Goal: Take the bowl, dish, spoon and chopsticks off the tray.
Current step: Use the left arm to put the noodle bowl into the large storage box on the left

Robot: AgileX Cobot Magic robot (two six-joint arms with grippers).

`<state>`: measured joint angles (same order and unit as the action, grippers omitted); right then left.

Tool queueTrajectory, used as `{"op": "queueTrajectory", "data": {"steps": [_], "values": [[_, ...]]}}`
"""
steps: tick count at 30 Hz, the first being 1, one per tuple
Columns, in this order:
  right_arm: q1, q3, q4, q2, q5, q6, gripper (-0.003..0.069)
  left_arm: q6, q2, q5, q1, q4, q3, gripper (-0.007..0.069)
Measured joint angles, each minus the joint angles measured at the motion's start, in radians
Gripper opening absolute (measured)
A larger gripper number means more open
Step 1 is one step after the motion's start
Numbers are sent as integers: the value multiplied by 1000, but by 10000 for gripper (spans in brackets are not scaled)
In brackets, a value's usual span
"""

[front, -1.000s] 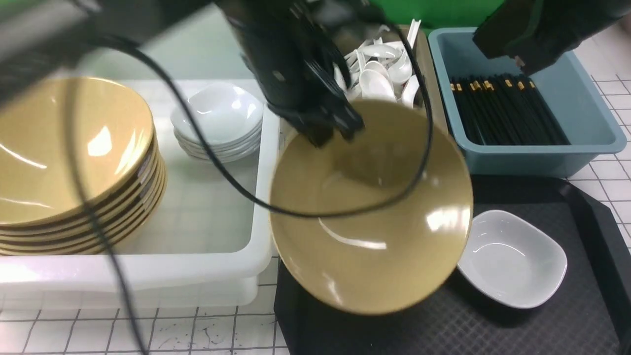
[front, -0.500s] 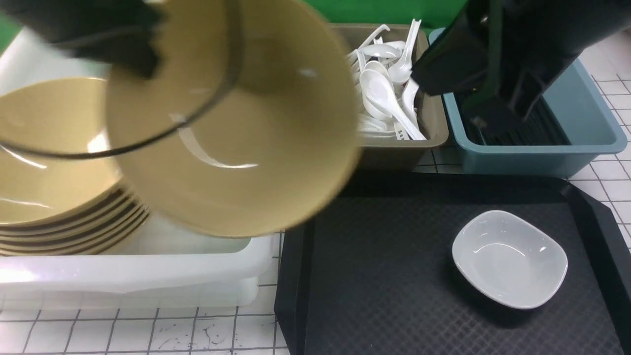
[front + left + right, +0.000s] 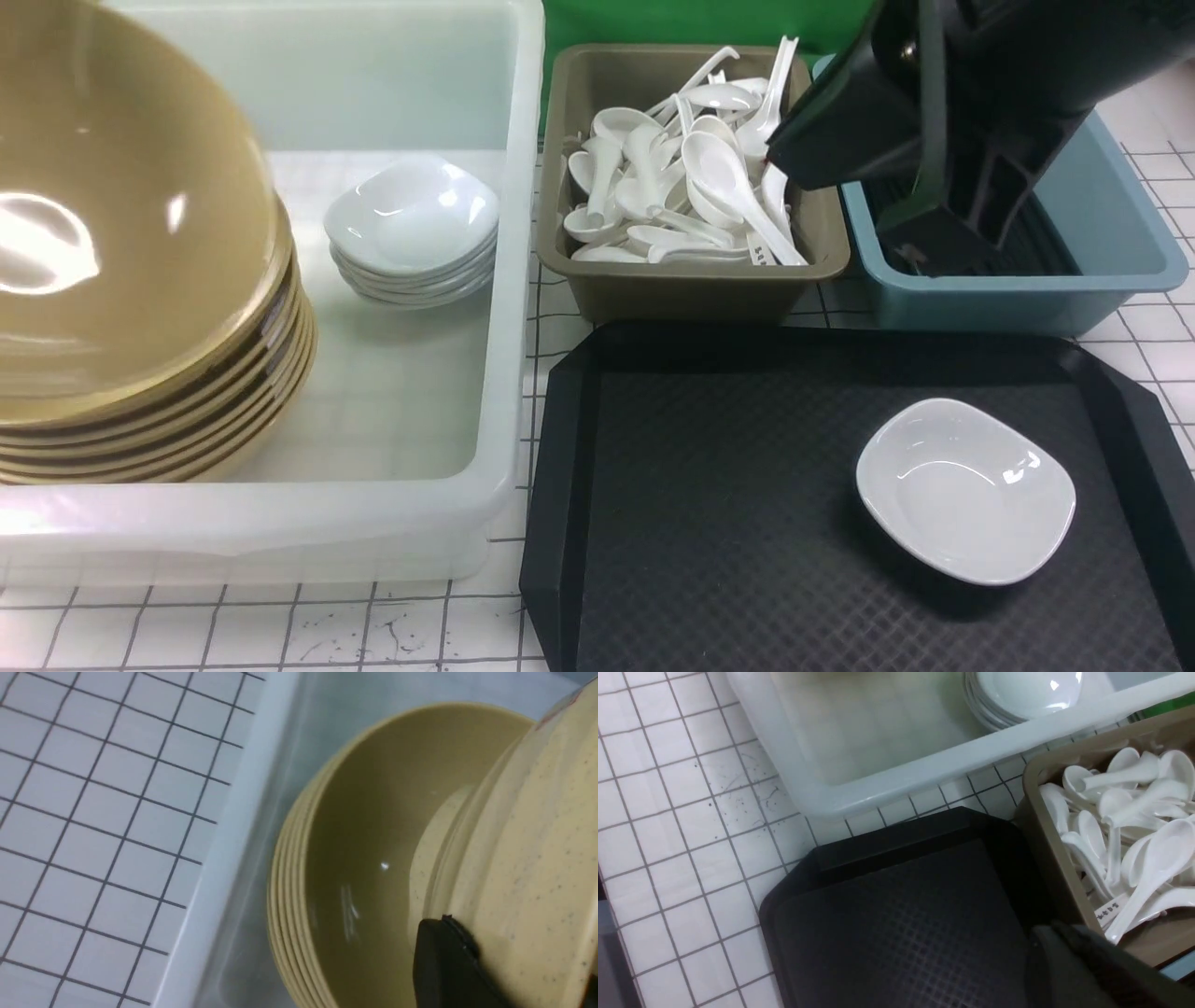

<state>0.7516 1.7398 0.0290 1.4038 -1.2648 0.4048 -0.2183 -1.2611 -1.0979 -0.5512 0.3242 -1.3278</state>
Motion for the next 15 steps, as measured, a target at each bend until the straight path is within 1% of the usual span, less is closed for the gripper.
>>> {"op": "queueTrajectory", "data": {"steps": [2, 5, 6, 9, 12, 15], "values": [[0, 0, -1, 0, 1, 3, 48, 6, -35, 29, -2, -1, 14, 14], [0, 0, -1, 0, 2, 9, 48, 7, -78, 33, -2, -1, 21, 36], [0, 0, -1, 0, 2, 10, 48, 10, -94, 33, -2, -2, 22, 50], [0, 0, -1, 0, 2, 12, 48, 10, -150, 39, -2, -27, 23, 122], [0, 0, -1, 0, 1, 12, 48, 15, -193, 16, -2, -46, 23, 233], [0, 0, -2, 0, -1, 12, 48, 26, -200, 2, -2, -63, 20, 385]]}}
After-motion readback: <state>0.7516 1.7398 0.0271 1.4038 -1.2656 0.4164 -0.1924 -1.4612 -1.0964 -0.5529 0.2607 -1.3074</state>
